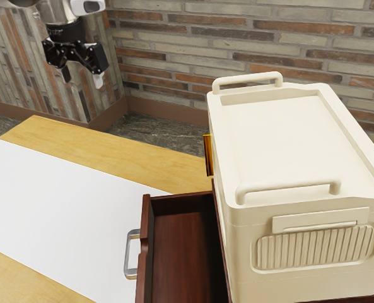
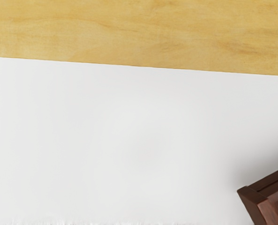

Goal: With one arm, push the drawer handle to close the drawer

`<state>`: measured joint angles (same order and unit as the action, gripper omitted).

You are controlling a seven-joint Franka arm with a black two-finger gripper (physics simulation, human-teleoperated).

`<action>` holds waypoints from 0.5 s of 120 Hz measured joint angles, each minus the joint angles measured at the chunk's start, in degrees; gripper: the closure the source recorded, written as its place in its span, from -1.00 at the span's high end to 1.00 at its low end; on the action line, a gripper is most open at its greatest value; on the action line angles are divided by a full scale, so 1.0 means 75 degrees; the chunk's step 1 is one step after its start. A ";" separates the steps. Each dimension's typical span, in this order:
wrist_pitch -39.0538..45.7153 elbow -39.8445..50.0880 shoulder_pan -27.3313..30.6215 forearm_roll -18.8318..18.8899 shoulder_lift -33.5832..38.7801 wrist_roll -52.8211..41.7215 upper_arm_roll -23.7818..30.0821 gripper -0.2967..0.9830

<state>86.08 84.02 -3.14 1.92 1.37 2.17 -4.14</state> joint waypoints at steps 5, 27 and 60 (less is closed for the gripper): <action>-0.0035 -0.0004 0.0068 0.0012 0.0001 0.0038 -0.0002 0.54; -0.0175 -0.0212 0.0465 0.0060 0.0033 0.0175 0.0040 0.54; -0.1039 -0.1987 0.0539 0.0052 0.0099 0.0308 0.0465 0.54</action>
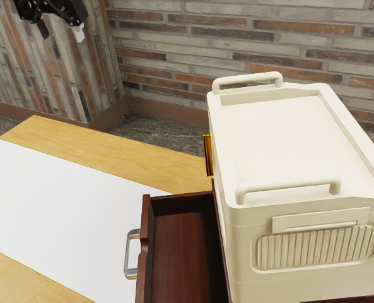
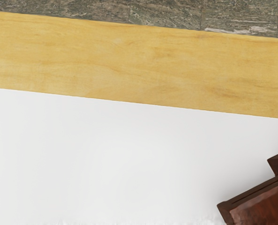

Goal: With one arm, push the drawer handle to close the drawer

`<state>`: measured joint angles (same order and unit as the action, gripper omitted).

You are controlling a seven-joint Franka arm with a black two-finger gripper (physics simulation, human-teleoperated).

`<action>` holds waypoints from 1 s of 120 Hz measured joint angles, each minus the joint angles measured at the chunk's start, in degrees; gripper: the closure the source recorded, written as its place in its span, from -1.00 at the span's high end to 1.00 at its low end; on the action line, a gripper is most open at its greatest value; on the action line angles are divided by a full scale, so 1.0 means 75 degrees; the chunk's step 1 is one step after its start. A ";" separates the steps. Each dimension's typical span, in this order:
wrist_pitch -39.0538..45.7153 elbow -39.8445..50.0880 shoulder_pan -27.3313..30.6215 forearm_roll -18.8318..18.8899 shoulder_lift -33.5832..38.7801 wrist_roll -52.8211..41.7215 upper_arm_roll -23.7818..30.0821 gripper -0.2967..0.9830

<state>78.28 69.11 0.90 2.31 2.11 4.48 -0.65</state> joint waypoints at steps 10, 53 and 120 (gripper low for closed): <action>-0.0113 -0.0017 -0.0312 -0.0002 -0.0003 0.0030 0.0053 0.54; 0.0619 0.3925 -0.0150 0.0177 0.2237 -0.0163 0.0501 0.54; 0.5225 1.0091 -0.0112 0.0060 0.3661 -0.3317 0.1234 0.54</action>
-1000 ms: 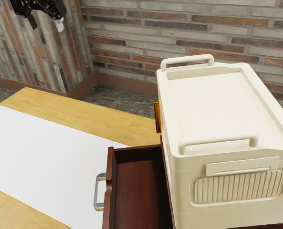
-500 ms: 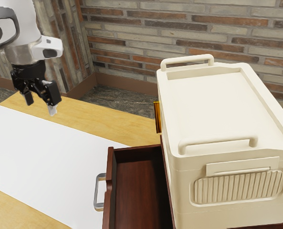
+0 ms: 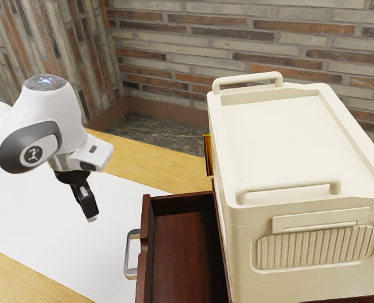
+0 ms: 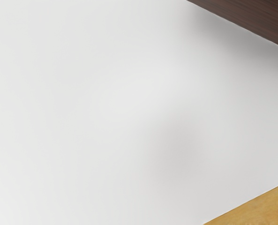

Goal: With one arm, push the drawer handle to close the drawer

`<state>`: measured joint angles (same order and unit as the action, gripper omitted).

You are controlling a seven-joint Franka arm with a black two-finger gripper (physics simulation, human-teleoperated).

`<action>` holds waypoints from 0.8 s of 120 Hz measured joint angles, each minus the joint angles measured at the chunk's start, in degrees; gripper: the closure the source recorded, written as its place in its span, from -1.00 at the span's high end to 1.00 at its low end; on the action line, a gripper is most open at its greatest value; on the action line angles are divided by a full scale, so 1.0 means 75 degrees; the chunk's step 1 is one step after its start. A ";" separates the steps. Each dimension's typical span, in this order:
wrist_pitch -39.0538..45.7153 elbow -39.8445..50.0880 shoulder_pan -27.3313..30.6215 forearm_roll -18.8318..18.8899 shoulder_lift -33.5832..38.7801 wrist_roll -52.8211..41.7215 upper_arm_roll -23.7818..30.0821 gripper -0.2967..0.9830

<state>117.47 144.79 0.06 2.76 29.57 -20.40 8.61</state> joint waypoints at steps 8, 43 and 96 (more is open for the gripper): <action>0.0231 0.0190 -0.0062 0.0002 0.0003 -0.0484 0.0049 0.53; 0.0638 0.0698 -0.0405 -0.0191 0.0121 -0.2118 0.0304 0.33; 0.1194 0.0787 -0.0472 -0.0906 -0.0265 -0.3319 0.1099 -0.56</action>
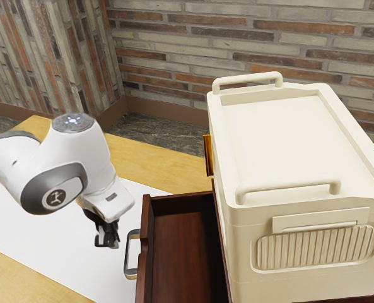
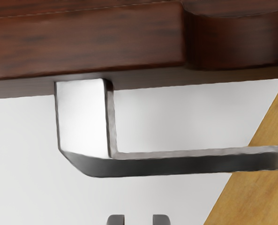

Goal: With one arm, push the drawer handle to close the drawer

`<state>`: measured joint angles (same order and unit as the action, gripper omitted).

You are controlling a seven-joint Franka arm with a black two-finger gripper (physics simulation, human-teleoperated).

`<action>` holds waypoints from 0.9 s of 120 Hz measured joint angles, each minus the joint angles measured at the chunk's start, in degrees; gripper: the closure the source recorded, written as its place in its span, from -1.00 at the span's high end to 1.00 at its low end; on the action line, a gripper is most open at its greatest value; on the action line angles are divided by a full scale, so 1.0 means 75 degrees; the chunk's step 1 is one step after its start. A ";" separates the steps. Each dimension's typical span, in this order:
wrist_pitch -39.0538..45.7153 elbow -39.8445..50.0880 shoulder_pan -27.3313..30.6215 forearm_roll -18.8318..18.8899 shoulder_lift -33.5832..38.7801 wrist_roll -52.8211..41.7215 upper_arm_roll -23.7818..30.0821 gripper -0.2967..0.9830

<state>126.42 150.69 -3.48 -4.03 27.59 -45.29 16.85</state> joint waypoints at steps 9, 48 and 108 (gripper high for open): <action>0.0030 0.0126 0.0022 -0.0122 0.0112 -0.0129 0.0064 -0.61; 0.0081 0.0242 -0.0051 -0.0699 0.0314 -0.0530 0.0418 -0.68; 0.0131 -0.0296 0.0062 -0.1251 -0.0153 -0.0690 0.1000 -0.68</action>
<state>127.41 148.47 -3.02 -13.42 26.44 -50.46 24.35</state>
